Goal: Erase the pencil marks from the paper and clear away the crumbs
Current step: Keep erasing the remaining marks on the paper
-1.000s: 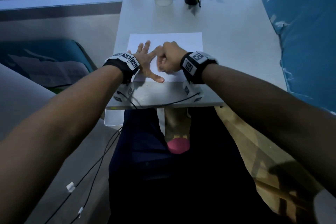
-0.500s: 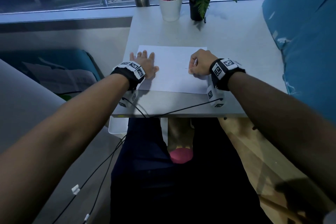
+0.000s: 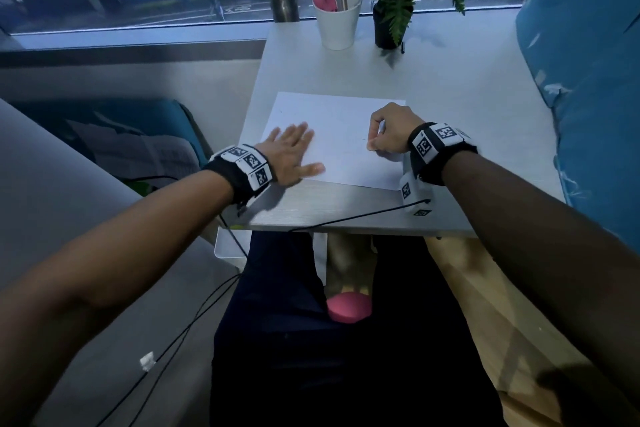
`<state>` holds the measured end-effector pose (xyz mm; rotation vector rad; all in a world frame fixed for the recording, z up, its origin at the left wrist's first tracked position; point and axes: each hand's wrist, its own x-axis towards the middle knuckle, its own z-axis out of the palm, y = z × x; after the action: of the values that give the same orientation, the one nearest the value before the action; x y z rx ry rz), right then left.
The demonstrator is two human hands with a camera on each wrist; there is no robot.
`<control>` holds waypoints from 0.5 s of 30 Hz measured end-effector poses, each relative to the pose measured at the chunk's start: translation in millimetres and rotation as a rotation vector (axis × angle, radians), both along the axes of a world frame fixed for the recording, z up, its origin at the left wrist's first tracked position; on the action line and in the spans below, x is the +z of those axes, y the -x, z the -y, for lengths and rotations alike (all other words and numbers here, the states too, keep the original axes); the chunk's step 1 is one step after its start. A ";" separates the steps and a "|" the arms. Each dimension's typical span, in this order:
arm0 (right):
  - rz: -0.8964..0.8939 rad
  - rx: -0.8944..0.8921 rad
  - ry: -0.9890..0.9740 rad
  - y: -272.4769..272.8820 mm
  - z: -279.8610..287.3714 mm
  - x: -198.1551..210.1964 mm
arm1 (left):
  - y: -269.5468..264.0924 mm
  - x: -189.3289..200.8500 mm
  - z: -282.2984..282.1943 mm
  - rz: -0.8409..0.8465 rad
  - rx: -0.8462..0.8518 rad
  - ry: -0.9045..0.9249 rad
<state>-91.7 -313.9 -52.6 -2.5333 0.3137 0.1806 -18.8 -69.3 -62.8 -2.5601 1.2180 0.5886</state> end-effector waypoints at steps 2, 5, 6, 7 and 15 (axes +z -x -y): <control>0.008 -0.011 0.002 0.3 -1.8 0.1 | 8.4 6.1 10.3 0.004 -0.056 0.015; 0.014 -0.039 -0.013 1.4 -4.6 0.3 | 41.1 -1.4 31.6 -0.149 -0.264 0.091; 0.010 -0.046 -0.020 2.0 -5.7 0.8 | 48.4 -6.9 37.2 -0.188 -0.259 0.102; 0.004 -0.048 -0.022 3.0 -7.3 1.8 | 49.9 -12.3 41.9 -0.205 -0.210 0.118; -0.054 0.066 0.030 12.9 -28.2 6.8 | 1.3 -5.7 49.7 -0.162 0.090 0.075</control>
<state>-104.6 -285.7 -45.7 -2.5735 0.2556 0.2727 -20.1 -119.0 -68.5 -2.6864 1.2013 0.7987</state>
